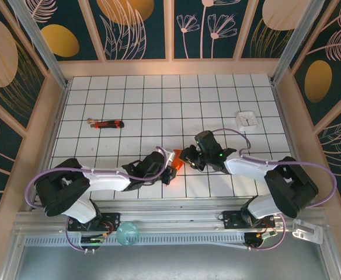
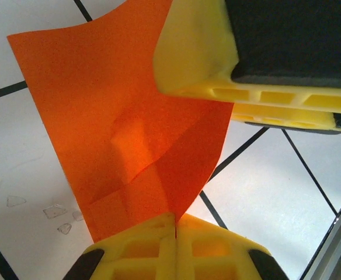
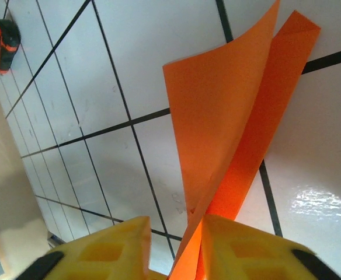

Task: Fold a paper plane with a square sheet of paper (pick it up from the middle)
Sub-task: Fold the wing for the fifth time at the center of the table.

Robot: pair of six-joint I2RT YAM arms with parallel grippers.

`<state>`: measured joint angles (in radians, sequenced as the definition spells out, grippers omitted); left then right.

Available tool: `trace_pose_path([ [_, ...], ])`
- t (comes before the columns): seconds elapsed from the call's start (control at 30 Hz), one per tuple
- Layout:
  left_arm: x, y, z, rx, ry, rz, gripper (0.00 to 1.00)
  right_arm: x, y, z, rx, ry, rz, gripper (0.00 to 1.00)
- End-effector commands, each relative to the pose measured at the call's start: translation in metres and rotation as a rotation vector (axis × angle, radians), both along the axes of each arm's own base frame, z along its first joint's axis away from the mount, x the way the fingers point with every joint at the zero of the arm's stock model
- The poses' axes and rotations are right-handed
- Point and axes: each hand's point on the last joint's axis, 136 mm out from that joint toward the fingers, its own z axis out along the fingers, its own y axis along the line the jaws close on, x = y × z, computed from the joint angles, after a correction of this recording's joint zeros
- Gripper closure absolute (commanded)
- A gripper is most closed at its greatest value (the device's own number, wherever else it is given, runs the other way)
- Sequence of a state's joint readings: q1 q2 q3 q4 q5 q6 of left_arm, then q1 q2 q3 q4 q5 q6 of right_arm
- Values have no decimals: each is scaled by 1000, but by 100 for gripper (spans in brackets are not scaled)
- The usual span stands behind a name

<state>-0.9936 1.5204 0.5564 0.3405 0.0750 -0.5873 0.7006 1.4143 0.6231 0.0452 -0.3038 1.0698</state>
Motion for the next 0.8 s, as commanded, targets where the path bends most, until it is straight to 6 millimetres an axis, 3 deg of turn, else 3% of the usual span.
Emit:
trace_pose_path([
  [0.0,0,-2,-3,9,-6,-25,100,7,3,3,-20,-25,-5,77],
  [0.3,1,1,-8,71,-27,-54,100,8,3,1,-21,-14,-15,95],
  [0.4,2,4,-9,103,-45,-64,95,8,3,1,-17,-7,-18,100],
  [0.77,1,14,-20,254,-105,-105,73,9,7,10,20,12,-24,100],
])
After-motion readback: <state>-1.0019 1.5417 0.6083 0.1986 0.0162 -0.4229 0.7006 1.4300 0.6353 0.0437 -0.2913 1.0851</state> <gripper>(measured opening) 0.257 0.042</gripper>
